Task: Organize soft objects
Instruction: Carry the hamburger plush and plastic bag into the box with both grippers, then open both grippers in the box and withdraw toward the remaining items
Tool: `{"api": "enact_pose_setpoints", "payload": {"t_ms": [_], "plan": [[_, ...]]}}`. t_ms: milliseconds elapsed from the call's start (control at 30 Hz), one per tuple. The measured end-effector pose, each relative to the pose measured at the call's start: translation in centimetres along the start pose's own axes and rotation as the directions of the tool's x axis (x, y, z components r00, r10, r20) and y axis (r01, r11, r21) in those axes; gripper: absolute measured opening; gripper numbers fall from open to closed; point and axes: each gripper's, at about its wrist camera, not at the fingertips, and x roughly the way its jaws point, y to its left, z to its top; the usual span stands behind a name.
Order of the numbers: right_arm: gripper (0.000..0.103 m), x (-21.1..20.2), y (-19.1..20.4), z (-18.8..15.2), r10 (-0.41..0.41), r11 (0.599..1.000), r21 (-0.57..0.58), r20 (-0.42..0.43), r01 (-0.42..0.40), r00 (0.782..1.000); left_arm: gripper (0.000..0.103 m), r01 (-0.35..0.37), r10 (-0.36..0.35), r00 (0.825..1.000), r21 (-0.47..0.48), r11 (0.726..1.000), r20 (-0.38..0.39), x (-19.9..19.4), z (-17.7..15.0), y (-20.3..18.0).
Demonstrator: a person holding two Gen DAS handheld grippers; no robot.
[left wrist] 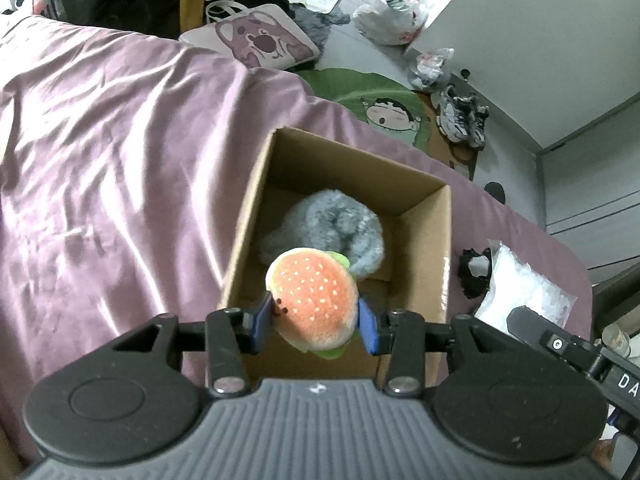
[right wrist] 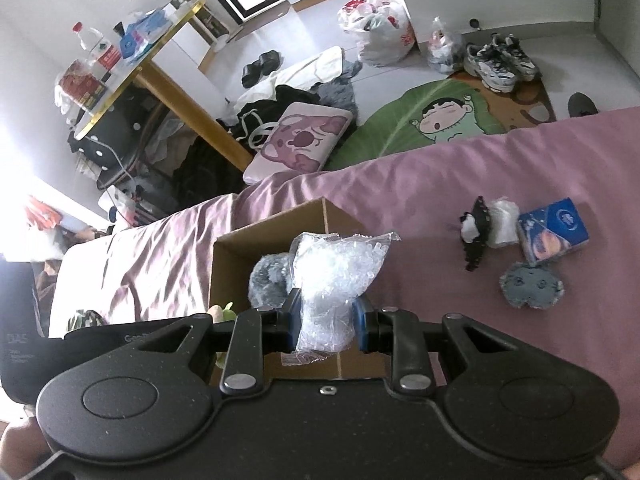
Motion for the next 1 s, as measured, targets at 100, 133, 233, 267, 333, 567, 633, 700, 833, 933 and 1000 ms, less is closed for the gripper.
{"api": "enact_pose_setpoints", "payload": {"t_ms": [100, 133, 233, 267, 333, 567, 633, 700, 833, 933, 1000], "plan": [[0.026, 0.4, 0.7, 0.3, -0.005, 1.000, -0.009, -0.003, 0.005, 1.000, 0.044, -0.012, 0.012, 1.000, 0.001, 1.000, -0.004, 0.1, 0.4, 0.4], [0.026, 0.6, 0.9, 0.4, -0.007, 1.000, -0.012, -0.002, 0.007, 1.000, 0.044, -0.005, 0.005, 1.000, -0.002, 1.000, -0.005, 0.0, 0.5, 0.6], [0.026, 1.0, 1.5, 0.7, -0.015, 1.000, -0.025, -0.001, 0.015, 1.000, 0.046, -0.007, 0.007, 1.000, 0.006, 1.000, -0.012, 0.0, 0.8, 0.9], [0.027, 1.2, 1.7, 0.8, -0.016, 1.000, -0.027, -0.002, 0.016, 1.000, 0.048, -0.011, 0.011, 1.000, 0.009, 1.000, -0.014, 0.0, 0.8, 0.9], [0.027, 1.4, 2.1, 0.9, -0.018, 0.999, -0.032, -0.004, 0.018, 1.000, 0.052, -0.010, 0.010, 1.000, 0.010, 1.000, -0.016, -0.1, 0.9, 1.0], [0.027, 2.1, 3.0, 0.8, -0.025, 0.998, -0.056, -0.015, 0.024, 1.000, 0.064, 0.004, -0.004, 1.000, -0.010, 1.000, -0.027, -0.2, 1.0, 1.5], [0.031, 2.1, 3.1, 0.8, -0.025, 0.998, -0.059, -0.020, 0.024, 0.999, 0.065, 0.007, -0.007, 1.000, -0.014, 1.000, -0.027, -0.3, 1.0, 1.6], [0.033, 2.2, 3.2, 0.8, -0.022, 0.998, -0.061, -0.026, 0.020, 0.999, 0.066, 0.007, -0.007, 1.000, -0.014, 1.000, -0.025, -0.5, 1.1, 1.7], [0.047, 1.8, 3.2, 0.6, -0.018, 0.998, -0.059, -0.023, 0.017, 1.000, 0.067, 0.009, -0.010, 1.000, -0.014, 1.000, -0.019, -0.8, 1.0, 1.7], [0.047, 1.4, 2.7, 0.3, -0.018, 0.998, -0.054, -0.024, 0.017, 1.000, 0.075, 0.011, -0.011, 1.000, -0.013, 1.000, -0.014, -1.1, 0.8, 1.5], [0.048, 1.0, 2.3, 0.2, -0.020, 0.998, -0.053, -0.021, 0.019, 1.000, 0.077, 0.013, -0.013, 1.000, -0.012, 1.000, -0.013, -1.2, 0.6, 1.3]]}}
